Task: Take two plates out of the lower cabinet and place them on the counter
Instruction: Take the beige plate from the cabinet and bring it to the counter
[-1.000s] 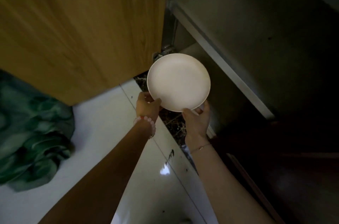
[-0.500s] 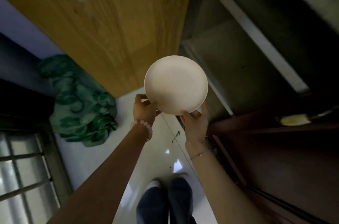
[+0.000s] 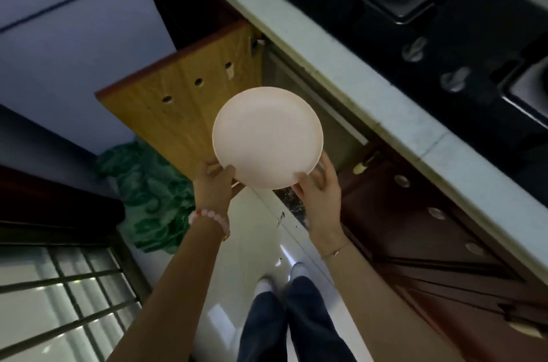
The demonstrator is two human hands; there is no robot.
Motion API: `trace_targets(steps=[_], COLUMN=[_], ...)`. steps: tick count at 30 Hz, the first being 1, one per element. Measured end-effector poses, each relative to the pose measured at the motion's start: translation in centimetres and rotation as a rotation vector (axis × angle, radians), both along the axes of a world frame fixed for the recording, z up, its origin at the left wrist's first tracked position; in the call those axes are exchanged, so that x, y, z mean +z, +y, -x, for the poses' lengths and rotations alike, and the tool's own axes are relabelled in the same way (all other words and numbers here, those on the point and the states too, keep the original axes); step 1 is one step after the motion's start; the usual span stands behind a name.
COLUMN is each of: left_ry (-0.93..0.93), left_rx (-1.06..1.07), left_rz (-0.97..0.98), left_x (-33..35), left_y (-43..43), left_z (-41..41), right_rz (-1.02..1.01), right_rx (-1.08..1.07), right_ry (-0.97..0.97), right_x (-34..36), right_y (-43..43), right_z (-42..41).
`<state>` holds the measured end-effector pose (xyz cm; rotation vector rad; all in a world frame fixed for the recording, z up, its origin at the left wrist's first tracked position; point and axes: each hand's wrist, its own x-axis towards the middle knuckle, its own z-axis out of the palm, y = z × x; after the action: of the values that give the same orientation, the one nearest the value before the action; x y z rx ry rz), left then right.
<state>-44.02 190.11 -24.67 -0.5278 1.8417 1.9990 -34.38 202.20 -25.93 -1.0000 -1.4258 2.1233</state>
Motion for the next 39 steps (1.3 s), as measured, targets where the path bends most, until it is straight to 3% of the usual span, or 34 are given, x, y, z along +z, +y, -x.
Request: trace_targets(steps=[6,17,30,39], left_ry=[0.056,0.134,0.110,0.052], left_rx=[-0.089,-0.498,-0.859,-0.961], left_rz=[-0.017,-0.103,-0.146,-0.200], left_x=[6.1,13.0,15.4,14.5], left_y=[1.3,6.7,15.8,22.3], left_z=[-3.0,-10.3,-23.5,-35.0], right_rz=[-0.057,-0.080,-0.077,-0.065], right_rx=[-0.128,-0.427,-0.788,-0.885], right_ry=[0.017,0.066,0.071,0.046], right_x=[6.2,12.6,15.0,15.0], right_y=[1.0,4.7,8.7,13.4], right_z=[-3.8,-15.1,-30.4,-42.6])
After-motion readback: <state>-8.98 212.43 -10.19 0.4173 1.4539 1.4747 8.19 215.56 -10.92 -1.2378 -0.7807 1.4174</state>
